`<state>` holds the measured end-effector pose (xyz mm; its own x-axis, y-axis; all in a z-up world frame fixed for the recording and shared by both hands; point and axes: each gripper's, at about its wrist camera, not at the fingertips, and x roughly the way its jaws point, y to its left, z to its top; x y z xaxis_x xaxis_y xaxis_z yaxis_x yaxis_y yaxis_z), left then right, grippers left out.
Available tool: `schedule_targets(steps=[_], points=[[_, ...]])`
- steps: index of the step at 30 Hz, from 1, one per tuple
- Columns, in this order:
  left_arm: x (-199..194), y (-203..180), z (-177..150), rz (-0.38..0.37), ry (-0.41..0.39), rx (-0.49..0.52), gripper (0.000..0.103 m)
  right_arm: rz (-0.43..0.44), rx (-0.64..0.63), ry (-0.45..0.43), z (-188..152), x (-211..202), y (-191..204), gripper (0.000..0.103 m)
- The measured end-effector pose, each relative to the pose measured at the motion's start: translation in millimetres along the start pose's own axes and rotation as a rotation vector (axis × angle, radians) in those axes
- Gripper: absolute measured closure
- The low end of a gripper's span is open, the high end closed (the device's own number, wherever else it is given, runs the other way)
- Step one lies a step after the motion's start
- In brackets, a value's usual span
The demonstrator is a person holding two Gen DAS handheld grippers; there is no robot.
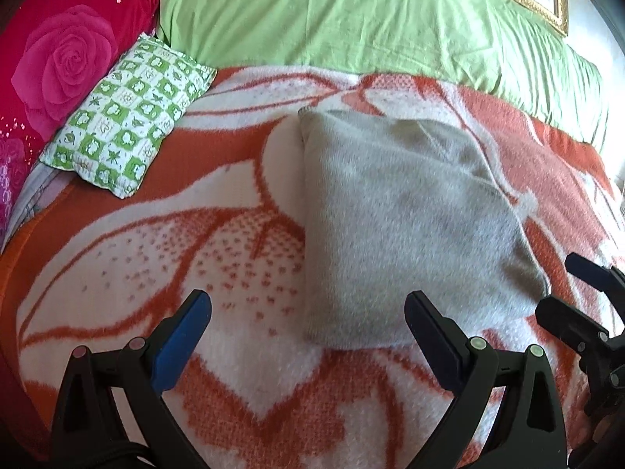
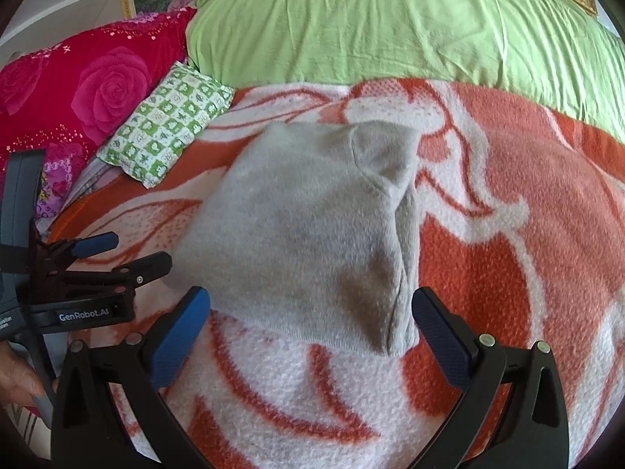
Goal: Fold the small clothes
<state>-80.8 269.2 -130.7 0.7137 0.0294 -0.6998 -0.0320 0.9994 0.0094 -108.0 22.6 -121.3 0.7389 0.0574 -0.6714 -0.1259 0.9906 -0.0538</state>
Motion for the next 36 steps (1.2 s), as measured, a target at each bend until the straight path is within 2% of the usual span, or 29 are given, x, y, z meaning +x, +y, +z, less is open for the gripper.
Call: schedule_targets(steps=[6,23,36], points=[[-2.3,-0.3,4.3,-0.002,-0.013,-0.003,0.003,-0.004,-0.022,-0.001,5.5,-0.7,4.5,0.0],[13.9,-3.0,-16.5,-0.002,0.051,0.027,0.003,-0.024,-0.024,0.058,-5.1,14.7,-1.0,0.0],[14.2,0.7,-16.3,0.003,0.05,0.021,0.003,-0.018,-0.023,0.06,-4.8,16.0,-0.7,0.0]])
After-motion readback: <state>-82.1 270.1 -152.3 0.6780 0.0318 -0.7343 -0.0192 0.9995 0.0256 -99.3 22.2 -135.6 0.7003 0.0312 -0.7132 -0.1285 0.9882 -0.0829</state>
